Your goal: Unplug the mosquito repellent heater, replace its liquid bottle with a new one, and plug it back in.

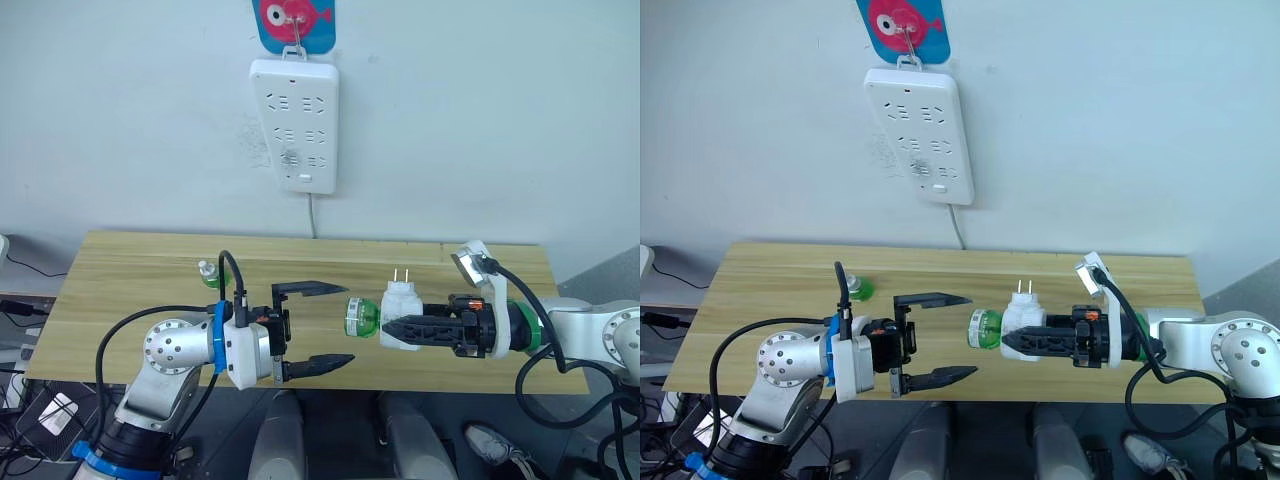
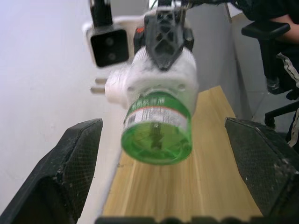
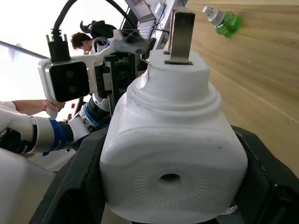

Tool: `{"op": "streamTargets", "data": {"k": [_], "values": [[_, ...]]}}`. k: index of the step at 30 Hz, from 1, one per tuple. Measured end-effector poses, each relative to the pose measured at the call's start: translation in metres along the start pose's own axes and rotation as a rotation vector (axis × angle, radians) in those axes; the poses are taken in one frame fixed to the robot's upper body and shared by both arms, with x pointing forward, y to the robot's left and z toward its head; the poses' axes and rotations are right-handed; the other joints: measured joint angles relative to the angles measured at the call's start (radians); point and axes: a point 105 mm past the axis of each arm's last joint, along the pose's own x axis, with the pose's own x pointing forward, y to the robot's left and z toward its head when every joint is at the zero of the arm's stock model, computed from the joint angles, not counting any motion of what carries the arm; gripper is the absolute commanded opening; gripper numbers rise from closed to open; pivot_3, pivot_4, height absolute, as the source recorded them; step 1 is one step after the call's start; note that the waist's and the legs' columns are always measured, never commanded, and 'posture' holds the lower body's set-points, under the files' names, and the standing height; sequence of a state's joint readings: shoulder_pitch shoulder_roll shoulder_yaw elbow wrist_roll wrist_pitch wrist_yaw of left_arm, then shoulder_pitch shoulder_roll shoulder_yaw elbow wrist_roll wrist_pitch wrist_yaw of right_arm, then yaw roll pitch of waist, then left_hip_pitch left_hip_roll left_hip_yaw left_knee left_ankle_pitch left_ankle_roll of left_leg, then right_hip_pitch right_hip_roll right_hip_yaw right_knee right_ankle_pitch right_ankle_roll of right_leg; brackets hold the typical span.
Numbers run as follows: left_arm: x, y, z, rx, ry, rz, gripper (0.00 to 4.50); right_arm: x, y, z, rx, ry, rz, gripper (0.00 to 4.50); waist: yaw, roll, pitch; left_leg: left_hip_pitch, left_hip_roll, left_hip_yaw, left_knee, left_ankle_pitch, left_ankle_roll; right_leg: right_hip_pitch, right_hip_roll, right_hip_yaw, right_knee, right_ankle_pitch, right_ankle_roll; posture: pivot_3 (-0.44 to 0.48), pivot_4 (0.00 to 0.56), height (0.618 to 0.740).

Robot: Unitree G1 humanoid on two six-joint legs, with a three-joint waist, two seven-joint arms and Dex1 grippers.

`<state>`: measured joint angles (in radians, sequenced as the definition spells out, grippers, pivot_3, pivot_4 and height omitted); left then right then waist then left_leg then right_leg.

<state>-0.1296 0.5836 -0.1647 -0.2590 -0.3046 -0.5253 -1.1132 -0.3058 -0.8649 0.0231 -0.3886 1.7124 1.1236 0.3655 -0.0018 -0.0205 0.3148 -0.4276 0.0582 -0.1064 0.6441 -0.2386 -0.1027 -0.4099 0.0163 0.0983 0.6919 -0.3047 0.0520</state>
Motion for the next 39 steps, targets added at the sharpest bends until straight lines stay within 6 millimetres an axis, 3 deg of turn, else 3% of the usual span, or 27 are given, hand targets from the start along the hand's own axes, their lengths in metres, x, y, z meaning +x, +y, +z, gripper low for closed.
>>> {"op": "streamTargets", "data": {"k": [3,13,17,20,26,30,39], "values": [[0.003,-0.001,-0.001,0.008,-0.011,-0.020,3.96,0.001,0.001,0.000,-0.001,-0.002,0.006,3.06,-0.001,0.000,0.000,0.000,0.000,0.000,0.000,0.000,0.000,0.000,0.000,0.000,0.000,0.000,0.000,0.026,0.312,0.740],[0.011,0.007,-0.005,0.012,-0.026,0.001,0.99,0.002,-0.003,0.002,-0.008,0.001,-0.033,3.06,-0.002,0.000,0.000,0.000,0.000,0.000,0.000,0.000,0.000,0.000,0.000,0.000,0.001,0.000,0.000,0.024,0.309,0.740],[0.011,0.007,-0.004,0.008,-0.036,-0.003,0.95,0.002,-0.003,0.002,-0.006,0.003,-0.034,3.06,-0.002,0.000,0.000,0.000,0.000,0.000,0.000,0.000,0.000,0.000,0.000,0.000,0.001,0.000,0.000,0.024,0.310,0.740],[0.007,0.008,-0.005,-0.021,-0.040,0.006,1.55,0.002,-0.003,0.001,-0.006,0.004,-0.031,3.06,-0.002,0.000,0.000,0.000,0.000,-0.001,0.000,0.000,0.000,0.000,0.000,0.000,0.002,0.000,0.000,0.022,0.310,0.740],[-0.012,0.003,-0.011,-0.083,0.026,-0.006,3.34,0.002,0.002,0.001,0.000,0.009,0.006,3.06,-0.004,0.000,0.000,0.001,0.000,-0.001,0.000,0.000,0.000,0.000,0.000,0.000,0.002,0.000,0.000,0.021,0.307,0.740],[-0.014,0.002,-0.012,-0.080,0.032,0.004,4.49,0.002,0.006,0.000,0.009,0.008,0.031,3.06,-0.002,0.000,0.000,0.000,0.000,-0.001,0.001,0.000,0.000,0.000,0.000,0.000,0.002,0.000,0.000,0.023,0.306,0.740],[0.002,0.006,-0.010,-0.033,0.001,0.013,4.50,0.002,0.007,0.000,0.010,0.011,0.039,3.06,-0.004,0.000,0.000,0.001,0.000,-0.001,0.000,0.000,0.000,0.000,0.000,0.000,0.002,0.000,0.000,0.019,0.305,0.740]]}}
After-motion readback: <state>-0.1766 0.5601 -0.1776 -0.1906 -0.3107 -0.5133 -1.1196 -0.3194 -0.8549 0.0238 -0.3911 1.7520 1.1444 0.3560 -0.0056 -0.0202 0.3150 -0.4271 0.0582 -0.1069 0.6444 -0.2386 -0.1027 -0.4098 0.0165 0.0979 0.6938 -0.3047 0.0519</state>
